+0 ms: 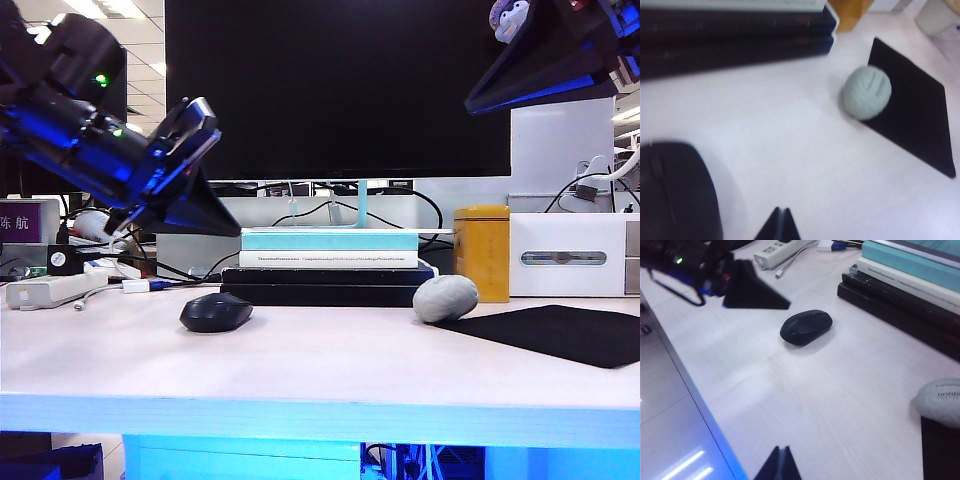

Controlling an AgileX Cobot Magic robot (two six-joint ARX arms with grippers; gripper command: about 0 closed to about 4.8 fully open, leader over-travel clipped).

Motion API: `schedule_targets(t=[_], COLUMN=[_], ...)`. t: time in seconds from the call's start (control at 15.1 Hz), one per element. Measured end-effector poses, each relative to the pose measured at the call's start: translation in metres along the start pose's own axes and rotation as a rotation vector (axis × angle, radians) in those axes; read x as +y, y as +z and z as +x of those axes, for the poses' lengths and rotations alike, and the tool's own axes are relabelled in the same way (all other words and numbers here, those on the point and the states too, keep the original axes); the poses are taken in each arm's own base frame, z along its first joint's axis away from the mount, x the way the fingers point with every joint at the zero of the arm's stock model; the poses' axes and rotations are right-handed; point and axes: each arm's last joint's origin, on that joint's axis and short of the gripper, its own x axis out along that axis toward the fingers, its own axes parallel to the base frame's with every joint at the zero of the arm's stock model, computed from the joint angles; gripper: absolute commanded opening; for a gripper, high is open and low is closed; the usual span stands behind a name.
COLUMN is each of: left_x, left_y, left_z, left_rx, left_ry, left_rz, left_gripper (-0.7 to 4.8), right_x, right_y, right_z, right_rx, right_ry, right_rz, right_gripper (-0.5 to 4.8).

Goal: Place the black mouse on the black mouse pad.

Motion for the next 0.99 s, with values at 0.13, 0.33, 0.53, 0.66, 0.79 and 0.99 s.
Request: schedule_targets(t=[0.13,0.33,0.53,0.66,0.79,0.99], left_x=[0.002,0.004,0.007,0.007,0.009,0.01], left_y=[-0.002,-0.007,-0.012,-0.011,-0.011,-0.012], left_z=[0.002,0.004,0.007,0.006,0.006,0.006], left_rx=[0.01,0.046,0.073,0.071,0.067,0.07], left_ry=[0.011,0.028,0.051,0.06,0.12,0.175], left_rz=[0.001,0.005,0.011,0.015,0.017,0.018], left_gripper=[-0.06,-0.06,1.17,4.79,4.79,4.79], right_x=[-0.001,-0.006,-0.006,-0.006,-0.006,-0.006], right_y=[0.0,-0.003,-0.002,-0.002,-0.002,-0.001], right_z=[0.003,0.011,0.013,0.013,0.013,0.013], right_rx=[0.004,0.022,0.015,0.015,0.011,0.008], right_ry=[-0.001,-0.001,0.0,0.0,0.0,-0.001], right_rz=[-0.012,-0.008,-0.014,-0.014,-0.016,-0.017], right_gripper=[-0.06,-0.06,-0.06,-0.06,-0.06,-0.06])
